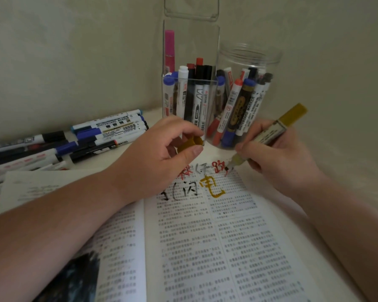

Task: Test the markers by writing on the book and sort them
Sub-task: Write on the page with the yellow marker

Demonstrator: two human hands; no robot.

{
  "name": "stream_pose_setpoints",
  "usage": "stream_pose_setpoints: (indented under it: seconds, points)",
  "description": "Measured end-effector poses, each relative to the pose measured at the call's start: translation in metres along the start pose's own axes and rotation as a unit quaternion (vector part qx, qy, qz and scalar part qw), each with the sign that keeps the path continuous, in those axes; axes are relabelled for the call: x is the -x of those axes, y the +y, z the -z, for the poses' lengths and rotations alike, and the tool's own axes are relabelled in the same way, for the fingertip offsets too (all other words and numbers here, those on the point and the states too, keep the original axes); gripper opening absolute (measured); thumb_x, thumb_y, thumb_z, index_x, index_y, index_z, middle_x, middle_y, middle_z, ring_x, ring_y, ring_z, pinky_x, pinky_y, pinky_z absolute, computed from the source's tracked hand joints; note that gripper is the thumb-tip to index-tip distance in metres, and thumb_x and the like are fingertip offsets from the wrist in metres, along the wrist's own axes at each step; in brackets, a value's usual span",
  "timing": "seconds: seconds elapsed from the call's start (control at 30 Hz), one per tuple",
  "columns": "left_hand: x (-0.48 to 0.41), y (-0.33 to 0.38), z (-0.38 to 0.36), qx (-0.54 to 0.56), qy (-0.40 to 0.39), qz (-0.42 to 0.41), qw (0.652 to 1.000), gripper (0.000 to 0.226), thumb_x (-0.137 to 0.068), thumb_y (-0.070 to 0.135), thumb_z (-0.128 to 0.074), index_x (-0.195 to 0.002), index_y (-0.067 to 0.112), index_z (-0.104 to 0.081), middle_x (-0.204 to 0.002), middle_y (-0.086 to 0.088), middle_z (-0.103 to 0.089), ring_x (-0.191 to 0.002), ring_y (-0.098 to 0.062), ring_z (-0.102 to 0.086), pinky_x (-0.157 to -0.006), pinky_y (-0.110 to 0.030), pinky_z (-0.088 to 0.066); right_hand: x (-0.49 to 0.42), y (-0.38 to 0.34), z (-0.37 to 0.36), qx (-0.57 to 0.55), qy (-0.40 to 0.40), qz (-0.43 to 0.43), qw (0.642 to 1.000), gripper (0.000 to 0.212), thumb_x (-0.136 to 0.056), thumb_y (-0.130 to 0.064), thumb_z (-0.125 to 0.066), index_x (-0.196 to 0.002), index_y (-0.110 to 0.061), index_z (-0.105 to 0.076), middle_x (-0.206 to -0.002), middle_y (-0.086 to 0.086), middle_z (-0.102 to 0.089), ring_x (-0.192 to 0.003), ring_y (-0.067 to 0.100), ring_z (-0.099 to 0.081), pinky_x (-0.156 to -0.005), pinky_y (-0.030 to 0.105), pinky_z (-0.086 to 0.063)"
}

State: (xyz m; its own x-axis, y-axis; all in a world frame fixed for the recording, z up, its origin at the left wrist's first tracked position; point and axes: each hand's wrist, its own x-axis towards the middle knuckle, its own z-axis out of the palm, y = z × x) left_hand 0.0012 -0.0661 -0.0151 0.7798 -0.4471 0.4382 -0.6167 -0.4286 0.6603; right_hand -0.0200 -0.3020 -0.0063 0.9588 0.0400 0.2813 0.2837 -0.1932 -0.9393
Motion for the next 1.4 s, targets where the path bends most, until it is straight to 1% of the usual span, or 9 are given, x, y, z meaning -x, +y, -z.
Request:
stream_pose_setpoints:
  seconds: [0.1, 0.3, 0.4, 0.6, 0.8, 0.9, 1.0, 1.2, 1.4]
  points:
    - [0.000, 0.000, 0.000, -0.011, -0.016, 0.010, 1.000, 0.025, -0.092, 0.039, -0.065, -0.116, 0.044, -0.060, -0.107, 0.024, -0.060, -0.104, 0.002, -0.059, -0.088, -0.016, -0.050, -0.002, 0.001, -0.001, -0.029, 0.026, 0.009, 0.999, 0.019, -0.076, 0.000, -0.072, -0.068, -0.002, -0.055, -0.051, -0.001, -0.050, -0.044, 0.007, -0.047, -0.045, 0.014, -0.039]
    - [0.001, 0.008, 0.002, 0.011, -0.049, 0.024, 0.998, 0.043, -0.082, 0.054, -0.064, -0.121, 0.053, -0.049, -0.105, 0.029, -0.066, -0.100, 0.006, -0.062, -0.087, -0.018, -0.052, -0.001, 0.001, -0.008, -0.113, -0.019, 0.002, 0.993, 0.019, -0.066, -0.025, -0.081, -0.067, -0.017, -0.063, -0.052, 0.009, -0.046, -0.041, 0.015, -0.036, -0.042, 0.019, -0.030]
    - [0.001, 0.013, 0.003, 0.017, -0.056, 0.019, 0.998, 0.048, -0.082, 0.050, -0.067, -0.122, 0.058, -0.041, -0.106, 0.033, -0.065, -0.099, 0.008, -0.061, -0.083, -0.013, -0.046, -0.001, 0.001, -0.008, -0.142, -0.025, 0.003, 0.990, 0.017, -0.065, -0.026, -0.079, -0.067, -0.019, -0.065, -0.053, 0.011, -0.044, -0.041, 0.015, -0.034, -0.043, 0.018, -0.029]
    - [0.002, 0.016, 0.004, 0.008, -0.071, 0.027, 0.997, 0.052, -0.080, 0.052, -0.070, -0.123, 0.059, -0.041, -0.108, 0.032, -0.064, -0.096, 0.004, -0.061, -0.081, -0.022, -0.047, -0.002, 0.004, -0.008, -0.155, -0.051, 0.028, 0.986, 0.038, -0.061, -0.044, -0.093, -0.073, -0.019, -0.067, -0.056, 0.012, -0.048, -0.042, 0.013, -0.037, -0.043, 0.019, -0.031]
    - [0.000, 0.018, 0.002, 0.009, -0.097, 0.022, 0.995, 0.052, -0.082, 0.047, -0.073, -0.123, 0.059, -0.043, -0.106, 0.026, -0.067, -0.093, -0.010, -0.067, -0.081, -0.025, -0.051, 0.002, 0.001, -0.010, -0.089, -0.060, 0.057, 0.993, 0.020, -0.082, -0.009, -0.080, -0.081, -0.002, -0.062, -0.058, -0.005, -0.064, -0.048, 0.002, -0.057, -0.050, 0.012, -0.044]
    - [0.000, 0.019, 0.001, 0.007, -0.099, 0.019, 0.995, 0.057, -0.083, 0.039, -0.077, -0.129, 0.050, -0.046, -0.106, 0.028, -0.069, -0.089, -0.013, -0.069, -0.080, -0.025, -0.051, 0.001, -0.001, -0.020, -0.011, -0.083, 0.050, 0.995, 0.017, -0.078, -0.026, -0.076, -0.089, -0.014, -0.074, -0.082, 0.002, -0.077, -0.078, 0.018, -0.074, -0.073, 0.032, -0.059]
    - [0.000, 0.019, 0.000, 0.046, -0.088, 0.034, 0.994, 0.064, -0.078, 0.038, -0.079, -0.129, 0.053, -0.042, -0.100, 0.024, -0.072, -0.088, -0.011, -0.070, -0.080, -0.028, -0.055, -0.002, 0.000, -0.025, 0.014, -0.070, 0.046, 0.996, 0.033, -0.082, -0.042, -0.076, -0.101, -0.015, -0.076, -0.096, 0.012, -0.077, -0.093, 0.039, -0.072, -0.085, 0.057, -0.059]
    - [0.000, 0.019, 0.000, 0.057, -0.081, 0.045, 0.994, 0.070, -0.077, 0.027, -0.084, -0.127, 0.053, -0.041, -0.095, 0.022, -0.073, -0.084, -0.008, -0.069, -0.079, -0.027, -0.055, -0.001, 0.001, -0.031, 0.134, -0.058, 0.106, 0.984, 0.040, -0.091, -0.047, -0.062, -0.099, -0.009, -0.072, -0.087, 0.018, -0.072, -0.080, 0.039, -0.068, -0.069, 0.057, -0.056]
    - [-0.002, 0.018, -0.001, 0.053, -0.089, 0.053, 0.993, 0.073, -0.079, 0.025, -0.084, -0.133, 0.049, -0.040, -0.097, 0.018, -0.073, -0.084, -0.010, -0.069, -0.078, -0.033, -0.055, 0.001, -0.002, -0.034, 0.181, -0.025, 0.137, 0.974, 0.026, -0.092, -0.042, -0.065, -0.084, -0.017, -0.068, -0.067, -0.001, -0.065, -0.059, 0.015, -0.058, -0.052, 0.033, -0.050]
